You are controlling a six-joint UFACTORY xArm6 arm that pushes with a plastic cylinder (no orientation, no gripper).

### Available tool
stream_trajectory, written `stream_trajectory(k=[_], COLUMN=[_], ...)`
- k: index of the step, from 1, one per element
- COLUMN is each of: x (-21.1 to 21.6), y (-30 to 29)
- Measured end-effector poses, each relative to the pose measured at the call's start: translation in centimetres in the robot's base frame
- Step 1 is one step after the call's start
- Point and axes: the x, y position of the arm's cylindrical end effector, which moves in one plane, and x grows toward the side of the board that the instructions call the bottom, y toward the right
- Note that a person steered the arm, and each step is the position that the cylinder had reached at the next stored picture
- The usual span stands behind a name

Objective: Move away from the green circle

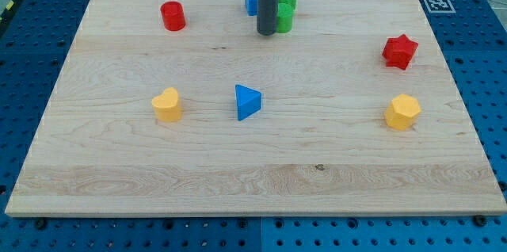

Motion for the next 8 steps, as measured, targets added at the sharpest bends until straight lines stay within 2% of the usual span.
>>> stream_trajectory(k=[3,5,8], x=[0.0,4.6,5.0], y=[2.2,3.6,5.2])
